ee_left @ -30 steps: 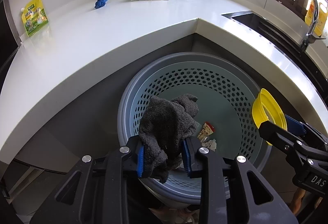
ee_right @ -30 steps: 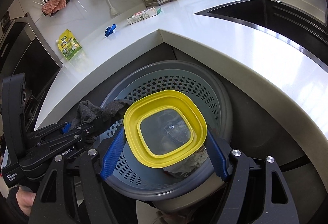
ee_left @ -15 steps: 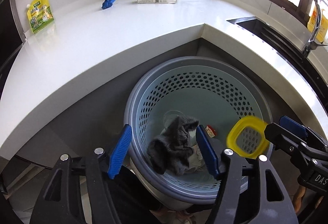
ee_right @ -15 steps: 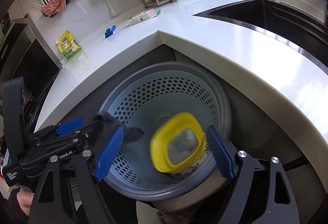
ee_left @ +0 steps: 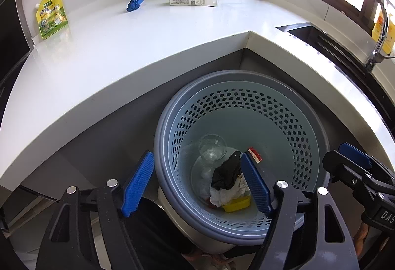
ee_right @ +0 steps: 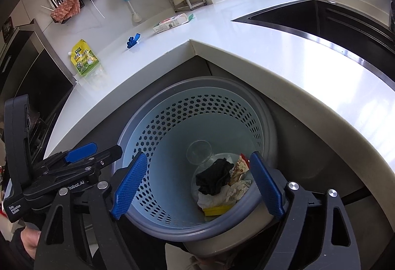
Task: Collect trash
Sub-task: 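Open both tools to drop the cloth and lid into the basket, then move both tools over the countertop toward the blue toy and milk carton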
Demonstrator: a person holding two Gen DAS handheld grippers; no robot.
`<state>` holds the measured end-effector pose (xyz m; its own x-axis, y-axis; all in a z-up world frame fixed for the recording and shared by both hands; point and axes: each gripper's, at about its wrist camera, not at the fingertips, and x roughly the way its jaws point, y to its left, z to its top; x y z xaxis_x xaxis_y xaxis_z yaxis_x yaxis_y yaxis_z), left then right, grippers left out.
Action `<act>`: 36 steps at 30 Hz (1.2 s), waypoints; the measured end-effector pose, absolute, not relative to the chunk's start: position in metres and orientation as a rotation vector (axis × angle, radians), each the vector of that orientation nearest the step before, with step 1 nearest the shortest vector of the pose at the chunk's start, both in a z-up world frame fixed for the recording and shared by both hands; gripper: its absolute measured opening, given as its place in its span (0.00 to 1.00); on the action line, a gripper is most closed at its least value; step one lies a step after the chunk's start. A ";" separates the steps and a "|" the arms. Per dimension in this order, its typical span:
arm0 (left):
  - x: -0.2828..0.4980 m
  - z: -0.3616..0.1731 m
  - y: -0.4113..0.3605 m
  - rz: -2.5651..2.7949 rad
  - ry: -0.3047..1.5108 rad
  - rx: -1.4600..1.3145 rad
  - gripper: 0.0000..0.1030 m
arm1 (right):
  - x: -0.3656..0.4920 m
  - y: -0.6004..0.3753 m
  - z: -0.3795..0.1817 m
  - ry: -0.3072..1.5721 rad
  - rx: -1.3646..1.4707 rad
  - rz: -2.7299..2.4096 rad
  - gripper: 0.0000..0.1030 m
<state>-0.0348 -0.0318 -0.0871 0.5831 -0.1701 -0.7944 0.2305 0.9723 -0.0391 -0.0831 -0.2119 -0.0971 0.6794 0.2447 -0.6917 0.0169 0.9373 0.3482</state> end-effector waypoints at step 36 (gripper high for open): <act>-0.015 -0.038 0.001 -0.182 0.791 0.049 0.88 | -0.051 -0.194 -0.059 0.719 0.316 0.226 0.82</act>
<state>-0.0149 0.0014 -0.0384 0.6886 -0.1439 -0.7107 0.1806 0.9833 -0.0242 -0.0513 -0.1935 -0.0590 0.7313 0.3092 -0.6079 -0.0945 0.9287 0.3587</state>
